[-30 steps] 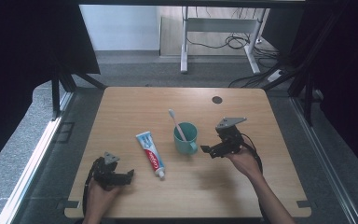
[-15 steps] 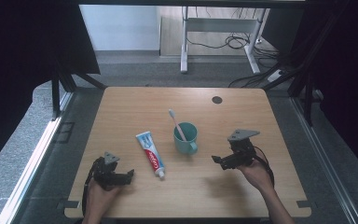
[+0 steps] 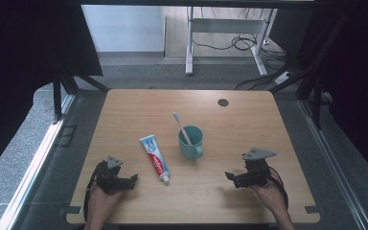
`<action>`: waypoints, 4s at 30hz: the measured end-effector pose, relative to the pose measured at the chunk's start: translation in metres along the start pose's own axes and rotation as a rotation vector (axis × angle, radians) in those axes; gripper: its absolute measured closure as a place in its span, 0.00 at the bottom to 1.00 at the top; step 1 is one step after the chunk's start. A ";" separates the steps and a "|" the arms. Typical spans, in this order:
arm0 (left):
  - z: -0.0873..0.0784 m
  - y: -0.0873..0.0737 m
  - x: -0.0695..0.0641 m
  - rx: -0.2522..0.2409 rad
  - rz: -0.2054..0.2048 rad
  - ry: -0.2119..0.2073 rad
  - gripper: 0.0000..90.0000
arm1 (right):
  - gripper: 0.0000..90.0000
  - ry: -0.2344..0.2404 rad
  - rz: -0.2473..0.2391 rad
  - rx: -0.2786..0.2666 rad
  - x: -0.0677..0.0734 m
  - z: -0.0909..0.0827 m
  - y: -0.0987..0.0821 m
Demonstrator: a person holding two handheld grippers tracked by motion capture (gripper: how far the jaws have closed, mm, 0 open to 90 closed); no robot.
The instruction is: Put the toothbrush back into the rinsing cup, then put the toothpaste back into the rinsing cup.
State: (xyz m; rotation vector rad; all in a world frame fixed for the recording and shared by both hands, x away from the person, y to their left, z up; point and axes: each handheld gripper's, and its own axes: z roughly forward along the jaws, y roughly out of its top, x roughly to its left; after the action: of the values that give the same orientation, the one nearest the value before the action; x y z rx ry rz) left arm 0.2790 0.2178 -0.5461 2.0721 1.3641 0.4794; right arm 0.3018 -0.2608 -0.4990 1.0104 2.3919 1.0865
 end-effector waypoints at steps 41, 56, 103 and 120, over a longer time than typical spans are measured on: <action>0.005 0.030 -0.010 0.072 0.011 -0.054 0.01 | 0.00 -0.029 0.036 0.076 -0.003 0.016 -0.045; 0.005 0.060 -0.022 0.086 0.014 -0.075 0.01 | 0.00 -0.029 0.036 0.075 -0.003 0.016 -0.045; 0.033 0.080 -0.046 0.269 0.066 -0.056 0.02 | 0.02 -0.028 0.038 0.072 -0.004 0.015 -0.045; 0.024 0.082 -0.021 0.338 0.151 -0.100 0.15 | 0.02 -0.029 0.038 0.072 -0.004 0.015 -0.045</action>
State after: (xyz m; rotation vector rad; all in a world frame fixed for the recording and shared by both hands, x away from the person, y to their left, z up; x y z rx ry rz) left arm 0.3420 0.1682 -0.5093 2.4490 1.3066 0.2117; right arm 0.2914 -0.2762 -0.5431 1.0918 2.4139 0.9983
